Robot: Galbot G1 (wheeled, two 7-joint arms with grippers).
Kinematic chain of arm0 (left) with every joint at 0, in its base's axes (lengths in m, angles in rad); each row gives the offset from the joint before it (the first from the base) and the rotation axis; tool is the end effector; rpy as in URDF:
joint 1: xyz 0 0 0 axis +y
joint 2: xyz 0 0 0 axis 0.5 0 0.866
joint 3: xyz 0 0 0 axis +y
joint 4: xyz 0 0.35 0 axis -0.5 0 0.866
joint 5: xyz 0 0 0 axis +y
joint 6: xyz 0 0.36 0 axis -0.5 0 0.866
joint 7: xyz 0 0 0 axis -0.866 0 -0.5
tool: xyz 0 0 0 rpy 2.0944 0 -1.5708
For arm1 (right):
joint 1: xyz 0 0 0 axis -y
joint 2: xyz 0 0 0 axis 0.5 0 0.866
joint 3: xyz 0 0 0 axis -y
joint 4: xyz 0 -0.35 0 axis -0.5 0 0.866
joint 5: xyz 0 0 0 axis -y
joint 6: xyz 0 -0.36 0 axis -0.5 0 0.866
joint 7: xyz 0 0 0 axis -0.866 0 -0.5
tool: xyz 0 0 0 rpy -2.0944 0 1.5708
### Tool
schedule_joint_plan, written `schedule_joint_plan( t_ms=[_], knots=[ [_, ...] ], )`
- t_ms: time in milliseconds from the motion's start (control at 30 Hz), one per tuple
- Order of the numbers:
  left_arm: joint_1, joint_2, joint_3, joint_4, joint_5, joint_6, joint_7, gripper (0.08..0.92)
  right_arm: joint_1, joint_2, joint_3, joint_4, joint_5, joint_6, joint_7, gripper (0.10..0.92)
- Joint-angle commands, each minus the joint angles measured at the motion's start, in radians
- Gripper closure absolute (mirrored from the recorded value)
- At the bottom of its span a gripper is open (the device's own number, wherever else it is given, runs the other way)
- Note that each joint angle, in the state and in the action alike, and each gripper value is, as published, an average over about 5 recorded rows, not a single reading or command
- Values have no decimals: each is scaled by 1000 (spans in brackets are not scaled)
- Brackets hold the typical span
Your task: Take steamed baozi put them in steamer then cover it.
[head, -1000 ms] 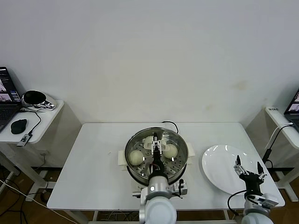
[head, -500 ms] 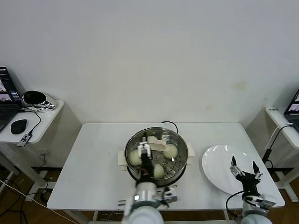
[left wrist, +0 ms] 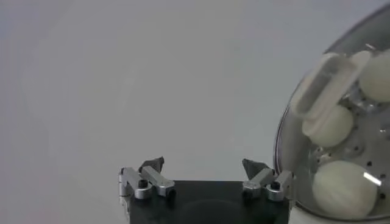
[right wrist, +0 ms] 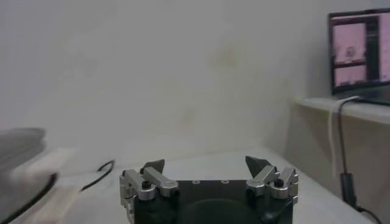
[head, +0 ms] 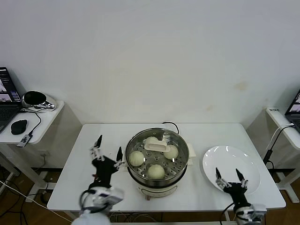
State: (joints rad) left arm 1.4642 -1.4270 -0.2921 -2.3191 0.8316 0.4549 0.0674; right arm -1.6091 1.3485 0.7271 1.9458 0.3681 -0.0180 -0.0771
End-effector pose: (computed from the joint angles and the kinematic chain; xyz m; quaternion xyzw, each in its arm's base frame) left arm 0.1892 -0.0448 -0.2070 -0.0022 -0.9184 -0.3949 0.0239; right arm 0.1722 -0.1141 -0.3422 -0.0157 -0.9958 -0.0423 0.0797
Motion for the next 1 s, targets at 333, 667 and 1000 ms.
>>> schedule_joint_plan(
  t_ms=[333, 667, 1000],
  knots=[
    [449, -22, -301, 188, -830, -451, -81, 177, -139, -74, -32, 40, -87, -8, -31, 203],
    [419, -46, -321, 201, -881, -402, -39, 177, -134, -59, -30, 27, -114, 2, -29, 203],
    [438, -68, -369, 155, -947, -367, 9, 177, -135, -65, -21, 37, -107, -23, 10, 203]
  ],
)
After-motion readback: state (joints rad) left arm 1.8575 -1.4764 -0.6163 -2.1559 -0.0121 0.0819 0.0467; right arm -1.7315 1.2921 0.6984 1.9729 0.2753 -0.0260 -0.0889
